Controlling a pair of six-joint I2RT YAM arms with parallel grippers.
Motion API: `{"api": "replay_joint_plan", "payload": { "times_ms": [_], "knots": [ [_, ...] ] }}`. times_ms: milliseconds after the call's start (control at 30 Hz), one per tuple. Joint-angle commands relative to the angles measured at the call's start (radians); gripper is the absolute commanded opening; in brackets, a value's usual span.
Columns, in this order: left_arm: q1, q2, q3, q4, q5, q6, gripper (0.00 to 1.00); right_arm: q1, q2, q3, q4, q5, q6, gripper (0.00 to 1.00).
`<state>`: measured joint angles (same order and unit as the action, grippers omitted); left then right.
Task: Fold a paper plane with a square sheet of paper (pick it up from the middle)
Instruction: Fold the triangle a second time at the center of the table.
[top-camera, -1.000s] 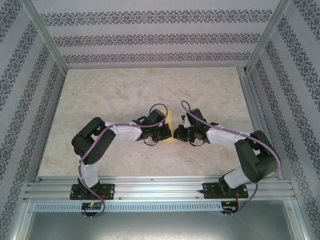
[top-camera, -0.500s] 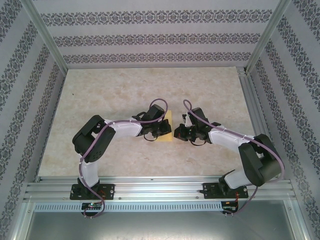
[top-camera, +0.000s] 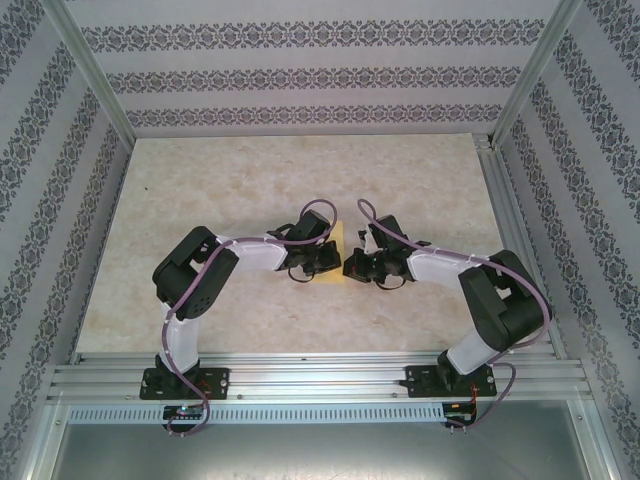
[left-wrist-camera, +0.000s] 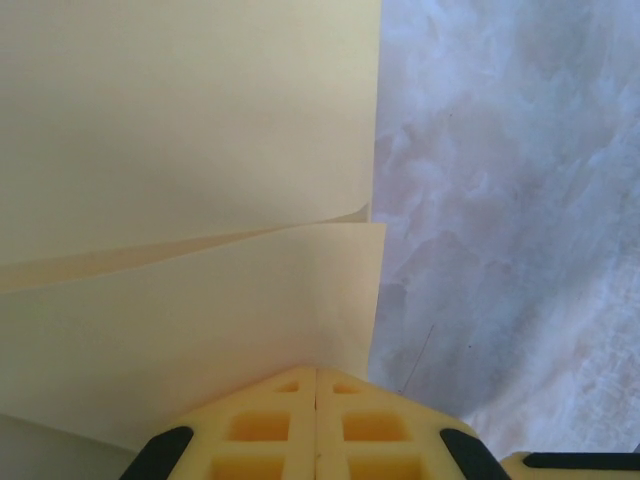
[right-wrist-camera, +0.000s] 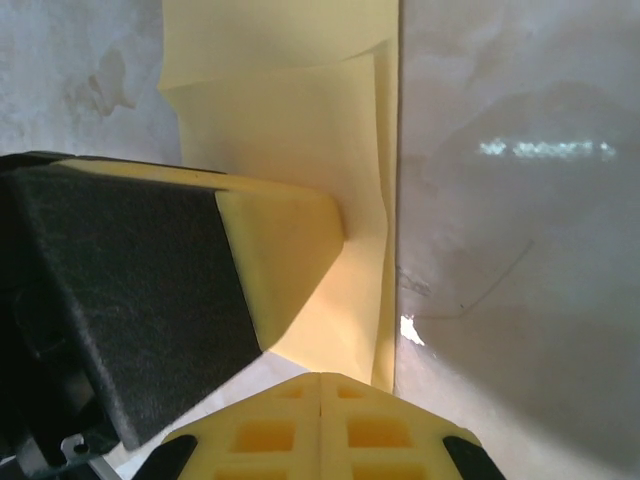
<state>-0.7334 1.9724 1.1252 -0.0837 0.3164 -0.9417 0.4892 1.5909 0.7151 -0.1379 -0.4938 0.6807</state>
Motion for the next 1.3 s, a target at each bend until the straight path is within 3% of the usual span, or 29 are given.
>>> {"api": "replay_joint_plan", "payload": {
  "times_ms": [0,300,700,1267],
  "knots": [
    [0.011,0.012,0.018,-0.030,0.007,0.032,0.08,0.011,0.030,0.030,0.048,-0.032,0.003,0.00],
    [0.011,0.016,0.019,-0.028,0.009,0.030,0.08,0.010,0.105,0.029,0.045,-0.021,-0.005,0.00],
    [0.018,0.013,0.018,-0.033,0.007,0.033,0.08,0.014,0.139,0.013,-0.089,0.063,-0.052,0.00],
    [0.107,0.020,-0.036,0.036,0.041,0.133,0.12,0.010,0.141,0.011,-0.126,0.089,-0.065,0.00]
  ]
}}
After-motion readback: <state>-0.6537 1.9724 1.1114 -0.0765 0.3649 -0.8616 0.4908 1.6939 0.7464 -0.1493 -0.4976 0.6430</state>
